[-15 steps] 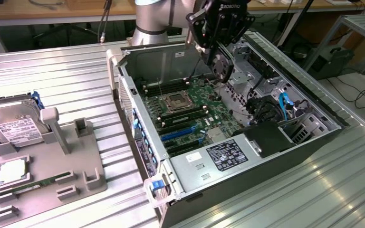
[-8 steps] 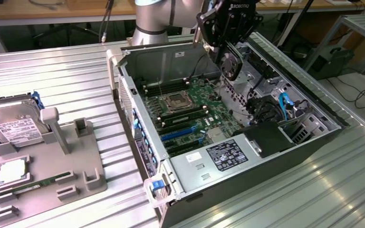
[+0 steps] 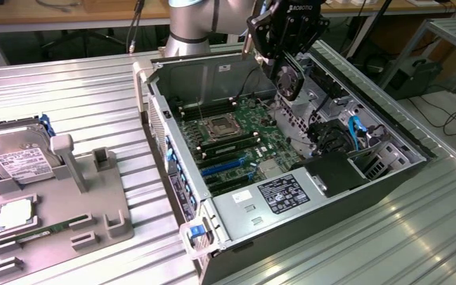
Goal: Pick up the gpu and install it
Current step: 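Insert the gpu into the slot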
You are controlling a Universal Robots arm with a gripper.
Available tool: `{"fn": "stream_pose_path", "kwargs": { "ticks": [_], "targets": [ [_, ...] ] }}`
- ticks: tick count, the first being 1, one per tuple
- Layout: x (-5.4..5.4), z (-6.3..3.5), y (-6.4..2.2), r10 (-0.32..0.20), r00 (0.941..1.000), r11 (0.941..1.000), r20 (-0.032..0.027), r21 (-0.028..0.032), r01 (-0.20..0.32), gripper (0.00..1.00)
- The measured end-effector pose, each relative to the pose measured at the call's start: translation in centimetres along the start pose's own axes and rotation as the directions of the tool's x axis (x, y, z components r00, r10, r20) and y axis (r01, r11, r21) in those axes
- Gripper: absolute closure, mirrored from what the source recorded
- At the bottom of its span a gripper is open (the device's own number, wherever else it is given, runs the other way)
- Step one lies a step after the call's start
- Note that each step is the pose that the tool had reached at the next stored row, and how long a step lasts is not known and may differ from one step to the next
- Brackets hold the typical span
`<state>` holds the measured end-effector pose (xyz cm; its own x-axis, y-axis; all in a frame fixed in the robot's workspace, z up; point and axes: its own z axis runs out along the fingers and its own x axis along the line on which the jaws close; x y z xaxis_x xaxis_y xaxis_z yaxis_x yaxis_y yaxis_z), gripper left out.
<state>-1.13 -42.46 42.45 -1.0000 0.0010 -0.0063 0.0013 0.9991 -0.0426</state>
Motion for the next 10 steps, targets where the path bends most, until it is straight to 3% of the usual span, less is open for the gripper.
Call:
{"fn": "stream_pose_path", "kwargs": {
  "ticks": [10],
  "targets": [
    [-0.01, 0.0, 0.0, -0.013, 0.9999, 0.9999, 0.0006, -0.0001, 0.013, 0.72]
  ]
}}
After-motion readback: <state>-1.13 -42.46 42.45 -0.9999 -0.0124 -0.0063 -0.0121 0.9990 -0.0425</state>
